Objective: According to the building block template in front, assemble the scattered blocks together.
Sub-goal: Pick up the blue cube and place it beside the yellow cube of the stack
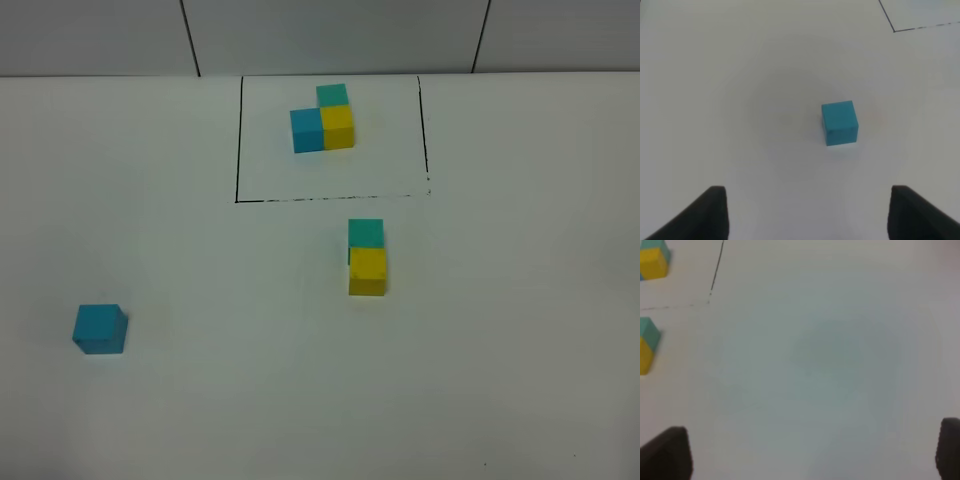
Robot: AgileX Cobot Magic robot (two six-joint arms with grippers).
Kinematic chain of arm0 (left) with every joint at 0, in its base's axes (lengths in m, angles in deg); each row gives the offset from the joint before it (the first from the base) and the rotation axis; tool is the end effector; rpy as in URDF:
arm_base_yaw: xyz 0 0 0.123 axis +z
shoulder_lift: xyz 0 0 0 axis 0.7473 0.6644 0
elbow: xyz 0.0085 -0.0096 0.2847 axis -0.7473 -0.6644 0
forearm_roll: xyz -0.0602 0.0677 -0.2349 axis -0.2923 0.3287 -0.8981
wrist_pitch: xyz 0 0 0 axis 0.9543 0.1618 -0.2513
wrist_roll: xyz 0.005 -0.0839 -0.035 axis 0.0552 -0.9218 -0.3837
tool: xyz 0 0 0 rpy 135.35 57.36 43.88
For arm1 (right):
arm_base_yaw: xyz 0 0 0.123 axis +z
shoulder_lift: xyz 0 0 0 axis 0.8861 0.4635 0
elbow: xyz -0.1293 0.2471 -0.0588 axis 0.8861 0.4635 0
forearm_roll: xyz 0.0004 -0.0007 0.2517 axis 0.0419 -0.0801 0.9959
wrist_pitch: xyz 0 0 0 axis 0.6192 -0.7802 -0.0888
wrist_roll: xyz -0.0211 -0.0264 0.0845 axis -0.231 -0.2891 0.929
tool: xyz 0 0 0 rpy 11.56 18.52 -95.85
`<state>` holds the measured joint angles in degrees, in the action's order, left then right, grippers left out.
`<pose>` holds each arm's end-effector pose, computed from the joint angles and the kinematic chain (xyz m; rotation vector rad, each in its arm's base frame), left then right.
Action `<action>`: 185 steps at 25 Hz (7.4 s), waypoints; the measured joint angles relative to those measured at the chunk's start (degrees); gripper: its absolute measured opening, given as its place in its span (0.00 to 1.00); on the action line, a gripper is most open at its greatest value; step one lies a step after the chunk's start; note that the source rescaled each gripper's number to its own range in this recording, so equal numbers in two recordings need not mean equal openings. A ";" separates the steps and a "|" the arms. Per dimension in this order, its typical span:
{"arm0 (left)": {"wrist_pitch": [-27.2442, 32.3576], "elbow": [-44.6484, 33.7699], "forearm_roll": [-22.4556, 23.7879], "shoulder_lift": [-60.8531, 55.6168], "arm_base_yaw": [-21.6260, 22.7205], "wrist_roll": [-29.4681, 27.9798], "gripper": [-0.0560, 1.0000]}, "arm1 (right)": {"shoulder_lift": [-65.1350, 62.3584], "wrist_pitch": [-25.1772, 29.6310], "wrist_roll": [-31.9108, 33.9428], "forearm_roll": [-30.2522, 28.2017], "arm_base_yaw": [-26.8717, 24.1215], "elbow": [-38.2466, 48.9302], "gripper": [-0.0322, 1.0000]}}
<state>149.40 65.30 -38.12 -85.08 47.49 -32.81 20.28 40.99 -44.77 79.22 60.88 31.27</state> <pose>-0.0064 -0.0045 0.2789 0.1463 2.0281 0.0014 -0.0040 0.0001 0.2777 0.0271 2.0576 -0.0163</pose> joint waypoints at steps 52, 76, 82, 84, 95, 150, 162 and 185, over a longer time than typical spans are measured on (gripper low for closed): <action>-20.50 20.54 2.54 91.09 -7.97 -15.83 1.00 | 0.00 0.00 0.35 0.00 0.00 0.00 0.82; -32.23 16.70 -0.77 104.03 -7.97 -16.14 0.75 | 0.00 0.00 0.42 0.00 0.00 0.00 0.81; -29.55 17.88 -2.09 104.44 -7.97 -15.92 0.05 | 0.00 0.00 0.42 0.00 0.00 0.00 0.79; -27.02 18.82 -3.41 104.50 -8.12 -14.47 0.05 | 0.00 0.00 0.42 0.00 0.00 0.00 0.78; -18.17 35.52 8.34 106.34 -19.35 24.26 0.05 | 0.00 0.00 0.42 0.00 0.00 0.00 0.74; -12.71 65.16 -1.12 130.80 -37.13 50.47 0.05 | 0.00 0.00 0.41 0.00 0.00 0.00 0.74; -13.46 65.16 -1.29 130.80 -37.13 49.99 0.05 | 0.00 0.00 0.46 0.00 0.00 0.00 0.74; -13.52 65.16 -1.59 130.80 -37.13 50.99 0.05 | 0.00 0.00 0.46 0.00 0.00 0.00 0.74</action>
<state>135.87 130.45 -39.71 45.72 10.36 18.18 20.28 40.99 -44.31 79.22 60.88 31.27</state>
